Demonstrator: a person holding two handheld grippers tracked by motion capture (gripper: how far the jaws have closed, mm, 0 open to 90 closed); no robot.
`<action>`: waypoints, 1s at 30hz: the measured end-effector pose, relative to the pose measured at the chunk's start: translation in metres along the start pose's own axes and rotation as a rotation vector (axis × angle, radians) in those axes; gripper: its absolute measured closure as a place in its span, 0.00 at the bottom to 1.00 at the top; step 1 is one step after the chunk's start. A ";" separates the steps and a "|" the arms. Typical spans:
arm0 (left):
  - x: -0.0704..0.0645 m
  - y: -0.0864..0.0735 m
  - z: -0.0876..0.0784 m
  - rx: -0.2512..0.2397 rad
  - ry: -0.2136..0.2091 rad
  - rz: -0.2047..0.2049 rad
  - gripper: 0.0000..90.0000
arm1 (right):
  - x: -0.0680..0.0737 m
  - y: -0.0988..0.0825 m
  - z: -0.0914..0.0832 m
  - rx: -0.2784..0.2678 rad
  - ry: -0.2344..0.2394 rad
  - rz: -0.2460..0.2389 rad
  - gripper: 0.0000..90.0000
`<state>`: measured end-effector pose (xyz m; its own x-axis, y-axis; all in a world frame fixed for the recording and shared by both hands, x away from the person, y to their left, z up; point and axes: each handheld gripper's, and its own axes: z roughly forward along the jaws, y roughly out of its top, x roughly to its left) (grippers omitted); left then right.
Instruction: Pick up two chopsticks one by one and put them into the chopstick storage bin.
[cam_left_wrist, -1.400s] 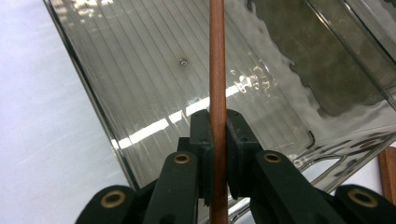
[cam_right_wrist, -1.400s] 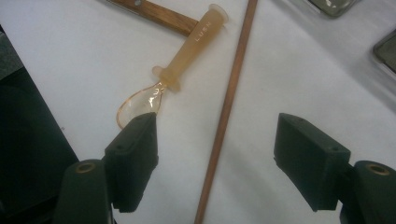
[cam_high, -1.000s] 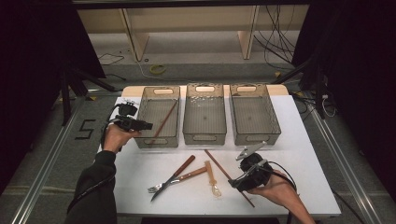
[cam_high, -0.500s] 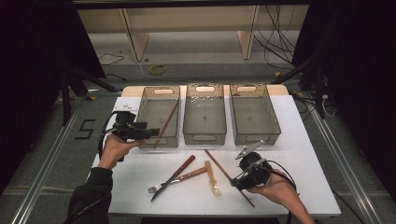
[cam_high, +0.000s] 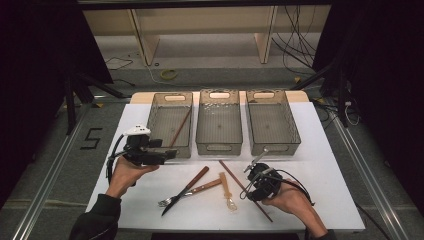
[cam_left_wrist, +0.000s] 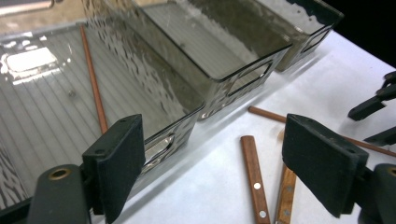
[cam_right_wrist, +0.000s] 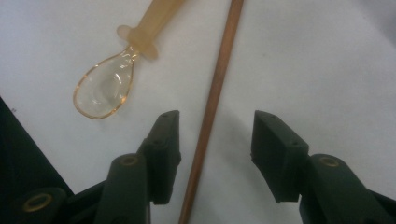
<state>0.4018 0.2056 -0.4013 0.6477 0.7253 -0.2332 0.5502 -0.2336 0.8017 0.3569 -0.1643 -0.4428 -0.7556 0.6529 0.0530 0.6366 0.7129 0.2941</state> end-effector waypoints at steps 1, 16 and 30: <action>-0.003 -0.001 -0.003 -0.021 -0.009 0.003 0.23 | 0.000 0.001 0.001 0.009 -0.002 -0.001 0.62; -0.023 -0.020 0.001 -0.011 -0.051 0.044 0.21 | 0.003 0.004 0.009 0.071 -0.005 -0.026 0.74; -0.022 -0.026 0.004 0.007 -0.039 0.036 0.21 | 0.005 0.008 0.017 0.122 -0.028 -0.052 0.86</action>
<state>0.3757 0.1925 -0.4191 0.6871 0.6905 -0.2259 0.5298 -0.2635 0.8062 0.3607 -0.1508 -0.4562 -0.7845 0.6200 0.0131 0.6121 0.7706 0.1775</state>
